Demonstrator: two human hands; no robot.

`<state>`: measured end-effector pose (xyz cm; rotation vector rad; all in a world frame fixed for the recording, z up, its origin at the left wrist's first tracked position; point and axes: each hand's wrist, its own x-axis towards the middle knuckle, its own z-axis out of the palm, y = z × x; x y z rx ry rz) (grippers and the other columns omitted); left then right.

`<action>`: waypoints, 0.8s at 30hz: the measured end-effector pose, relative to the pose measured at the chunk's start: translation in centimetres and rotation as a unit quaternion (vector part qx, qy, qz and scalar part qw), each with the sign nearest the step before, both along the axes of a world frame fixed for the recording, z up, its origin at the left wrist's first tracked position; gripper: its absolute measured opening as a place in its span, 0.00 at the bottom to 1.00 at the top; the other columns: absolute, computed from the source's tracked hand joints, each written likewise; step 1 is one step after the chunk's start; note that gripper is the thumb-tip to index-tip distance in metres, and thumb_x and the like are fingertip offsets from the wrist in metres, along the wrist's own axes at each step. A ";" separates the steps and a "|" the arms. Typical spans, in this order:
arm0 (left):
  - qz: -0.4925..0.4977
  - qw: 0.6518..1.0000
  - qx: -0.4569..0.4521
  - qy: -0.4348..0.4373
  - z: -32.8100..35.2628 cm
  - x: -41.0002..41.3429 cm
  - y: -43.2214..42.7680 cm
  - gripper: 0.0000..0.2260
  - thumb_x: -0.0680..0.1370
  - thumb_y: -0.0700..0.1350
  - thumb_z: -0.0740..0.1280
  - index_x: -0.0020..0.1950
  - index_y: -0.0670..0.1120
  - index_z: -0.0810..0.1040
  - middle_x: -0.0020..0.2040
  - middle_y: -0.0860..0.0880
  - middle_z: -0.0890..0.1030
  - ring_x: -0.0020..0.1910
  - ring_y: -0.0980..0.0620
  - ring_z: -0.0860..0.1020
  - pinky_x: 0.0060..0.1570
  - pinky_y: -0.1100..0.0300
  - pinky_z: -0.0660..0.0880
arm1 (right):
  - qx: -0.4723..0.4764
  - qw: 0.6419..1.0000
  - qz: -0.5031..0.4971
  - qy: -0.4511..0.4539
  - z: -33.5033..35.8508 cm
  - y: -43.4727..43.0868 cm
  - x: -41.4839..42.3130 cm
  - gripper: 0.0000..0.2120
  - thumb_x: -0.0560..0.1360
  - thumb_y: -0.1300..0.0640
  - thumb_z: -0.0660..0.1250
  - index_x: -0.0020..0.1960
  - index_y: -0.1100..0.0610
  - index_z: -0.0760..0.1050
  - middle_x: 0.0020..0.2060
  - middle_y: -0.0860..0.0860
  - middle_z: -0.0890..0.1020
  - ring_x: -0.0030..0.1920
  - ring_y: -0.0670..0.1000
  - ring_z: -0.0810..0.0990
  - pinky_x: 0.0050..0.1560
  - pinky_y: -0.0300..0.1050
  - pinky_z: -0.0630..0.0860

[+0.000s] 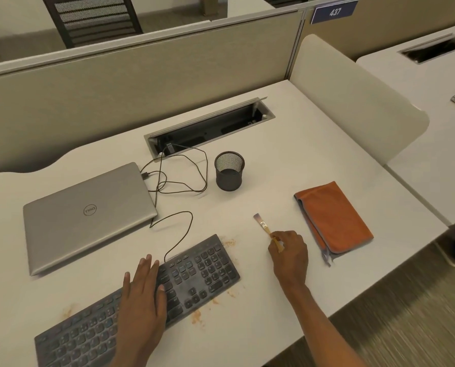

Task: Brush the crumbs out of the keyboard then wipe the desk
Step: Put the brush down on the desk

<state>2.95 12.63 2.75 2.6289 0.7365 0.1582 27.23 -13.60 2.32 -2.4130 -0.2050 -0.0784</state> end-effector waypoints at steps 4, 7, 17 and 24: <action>-0.059 0.997 0.029 -0.039 1.2 1.5 -2.4 0.26 0.84 0.48 0.56 0.84 0.45 0.65 0.86 0.47 0.62 0.86 0.47 0.56 0.86 0.45 0.43 | 0.046 0.999 0.003 -0.011 0.8 -0.9 0.4 0.07 0.76 0.62 0.74 0.53 0.54 0.83 0.48 0.45 0.81 0.49 0.51 0.78 0.51 0.53 0.78; -0.116 0.990 0.007 -0.082 2.3 4.8 -6.0 0.25 0.83 0.47 0.59 0.81 0.44 0.69 0.82 0.46 0.67 0.82 0.45 0.64 0.85 0.48 0.47 | 0.042 0.998 -0.025 -0.047 1.9 -3.0 2.0 0.12 0.78 0.59 0.73 0.61 0.55 0.81 0.58 0.49 0.81 0.62 0.54 0.78 0.64 0.49 0.73; -0.203 0.963 -0.177 -0.024 4.2 24.6 -17.9 0.26 0.89 0.52 0.58 0.87 0.50 0.57 0.87 0.51 0.57 0.85 0.52 0.56 0.82 0.62 0.47 | -0.141 0.986 0.086 0.000 1.2 -12.4 9.1 0.41 0.81 0.36 0.64 0.85 0.50 0.49 0.84 0.49 0.53 0.83 0.55 0.53 0.81 0.59 0.54; -0.164 0.970 -0.168 0.068 3.3 36.1 -20.6 0.29 0.88 0.53 0.58 0.86 0.42 0.57 0.83 0.43 0.64 0.79 0.42 0.64 0.74 0.47 0.66 | -0.190 0.963 0.190 -0.010 -1.0 -14.2 9.9 0.43 0.82 0.35 0.61 0.85 0.52 0.43 0.85 0.49 0.44 0.84 0.49 0.41 0.83 0.58 0.44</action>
